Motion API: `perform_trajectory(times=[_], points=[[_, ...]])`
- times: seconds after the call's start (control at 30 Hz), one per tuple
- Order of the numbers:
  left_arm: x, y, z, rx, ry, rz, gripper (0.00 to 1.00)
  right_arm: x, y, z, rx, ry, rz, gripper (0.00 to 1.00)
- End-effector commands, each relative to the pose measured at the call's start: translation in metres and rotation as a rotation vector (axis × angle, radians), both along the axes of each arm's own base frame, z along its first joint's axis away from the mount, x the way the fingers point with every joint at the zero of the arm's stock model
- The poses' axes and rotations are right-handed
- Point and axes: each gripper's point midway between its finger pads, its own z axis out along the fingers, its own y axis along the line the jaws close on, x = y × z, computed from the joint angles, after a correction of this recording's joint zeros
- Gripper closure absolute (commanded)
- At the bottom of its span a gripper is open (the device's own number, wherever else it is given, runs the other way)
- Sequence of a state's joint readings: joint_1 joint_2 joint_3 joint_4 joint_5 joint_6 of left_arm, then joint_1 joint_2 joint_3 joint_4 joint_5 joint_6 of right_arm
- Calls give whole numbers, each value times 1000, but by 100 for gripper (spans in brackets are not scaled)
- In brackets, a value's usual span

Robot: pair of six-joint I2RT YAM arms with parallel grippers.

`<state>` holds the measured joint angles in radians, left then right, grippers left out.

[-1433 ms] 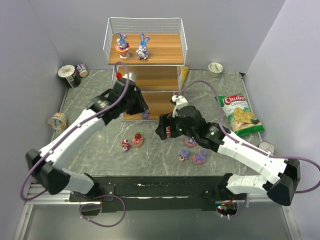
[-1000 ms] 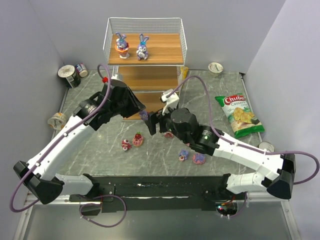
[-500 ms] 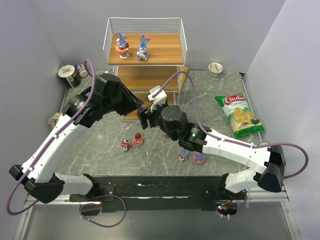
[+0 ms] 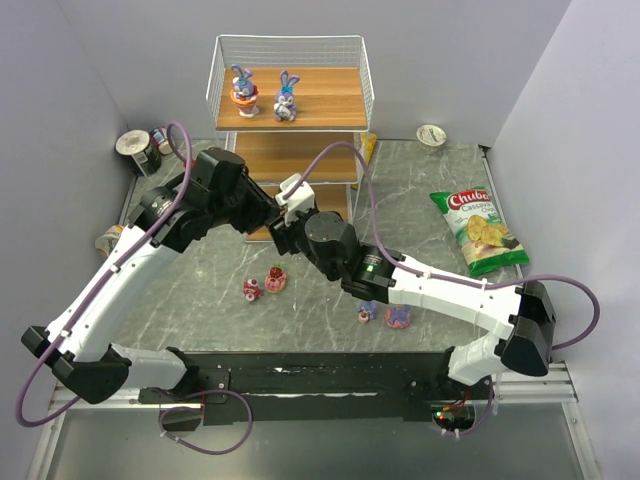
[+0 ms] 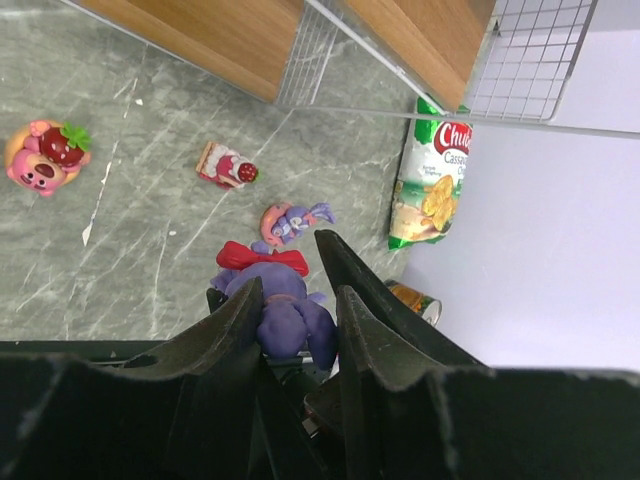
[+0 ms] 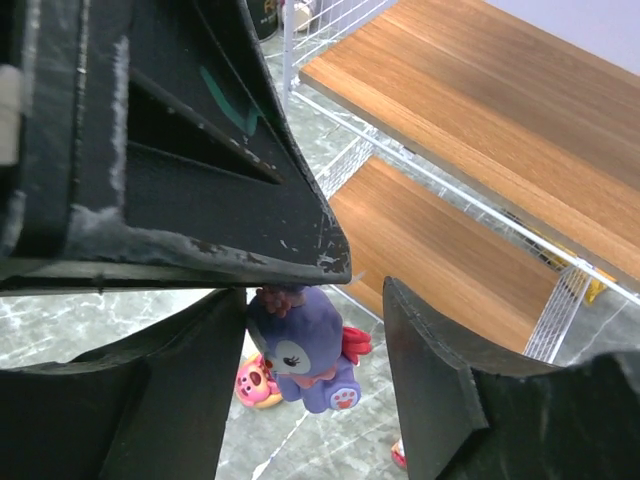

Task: Place and organize the plastic toys onto the shelf

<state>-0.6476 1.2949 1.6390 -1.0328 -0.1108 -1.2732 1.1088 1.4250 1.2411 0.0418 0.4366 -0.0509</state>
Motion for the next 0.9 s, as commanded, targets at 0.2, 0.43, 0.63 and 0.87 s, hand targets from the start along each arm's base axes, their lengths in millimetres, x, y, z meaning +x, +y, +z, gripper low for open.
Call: perform_trajectory(times=[0.2,0.43,0.63,0.87], points=[[-12,0,40,-104,-92,-25,91,16,-4,20,8,-39,-107,53],[-14,-2,37,-103,-96,-47,86,18,-5,18,9,-34,-128,85],[-14,3,38,-92,-138,-50,65,17,-5,19,16,-23,-127,100],[-15,9,41,-31,-258,-112,45,9,-8,20,22,-19,-82,100]])
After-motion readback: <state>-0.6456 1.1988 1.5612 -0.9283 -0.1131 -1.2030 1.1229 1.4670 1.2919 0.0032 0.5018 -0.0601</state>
